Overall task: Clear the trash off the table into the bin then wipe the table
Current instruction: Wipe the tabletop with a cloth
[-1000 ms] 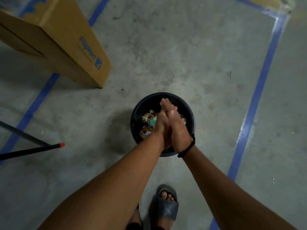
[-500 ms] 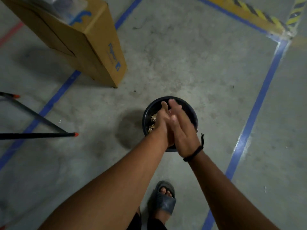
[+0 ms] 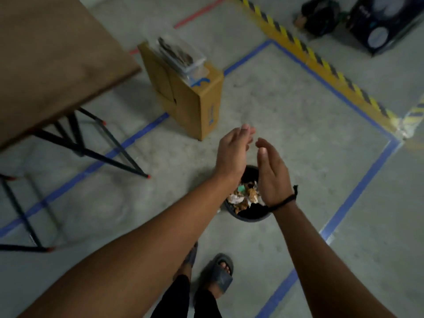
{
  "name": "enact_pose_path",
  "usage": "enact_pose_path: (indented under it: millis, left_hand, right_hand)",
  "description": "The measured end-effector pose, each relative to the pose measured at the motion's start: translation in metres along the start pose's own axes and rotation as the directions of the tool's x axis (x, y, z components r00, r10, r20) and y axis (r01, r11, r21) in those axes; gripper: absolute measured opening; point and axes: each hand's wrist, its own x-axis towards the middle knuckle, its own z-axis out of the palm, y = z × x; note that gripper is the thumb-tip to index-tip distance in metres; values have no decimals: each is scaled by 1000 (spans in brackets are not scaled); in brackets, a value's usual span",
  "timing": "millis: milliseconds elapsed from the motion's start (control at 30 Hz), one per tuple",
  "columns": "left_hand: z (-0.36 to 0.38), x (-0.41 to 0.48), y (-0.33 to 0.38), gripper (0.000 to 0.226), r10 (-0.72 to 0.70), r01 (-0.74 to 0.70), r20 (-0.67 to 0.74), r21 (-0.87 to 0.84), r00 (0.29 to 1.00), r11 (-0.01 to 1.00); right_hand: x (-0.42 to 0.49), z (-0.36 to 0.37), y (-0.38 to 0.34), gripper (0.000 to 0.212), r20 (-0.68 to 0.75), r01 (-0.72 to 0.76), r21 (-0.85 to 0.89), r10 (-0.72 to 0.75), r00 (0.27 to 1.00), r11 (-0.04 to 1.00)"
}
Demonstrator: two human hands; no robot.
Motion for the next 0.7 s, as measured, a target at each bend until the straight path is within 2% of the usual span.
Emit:
enact_pose_path:
  millis: [100,167,233,267,400,533,600,700]
  left_hand:
    - [-30,-26,87,20,185,-182,-77,47,980,982]
    - [-59,-53,142,19,293,-279,-142,112,946,954]
    - [-91,-81,189,21,393,-364,-209,166,895,917]
    - [-107,-96,209,20,418,-379,-242,193,876,905]
    - [-175,-141,280,17,491,-418,-397,260,776,871]
    - [-253,-164,335,21,590,-477,-496,348,637,807]
    - [-289,-169,360,23,623,-498,-527,376,578,781]
    - [-339,-172,399,22,704,-511,-505,485,499,710]
  right_hand:
    - [2,22,-96,48,28,165,170,-172,985,972]
    - [-3,44,-153,47,55,228,320,-258,964,920]
    - [-9,67,-206,54,95,254,399,-315,944,881]
    - [-15,76,-233,56,128,245,414,-323,938,877]
    - [-36,120,-336,35,237,229,445,-361,902,866]
    - [-54,177,-421,45,339,249,492,-447,828,834]
    - [-60,206,-456,43,354,276,512,-493,795,813]
    - [-60,248,-505,47,354,314,534,-545,760,785]
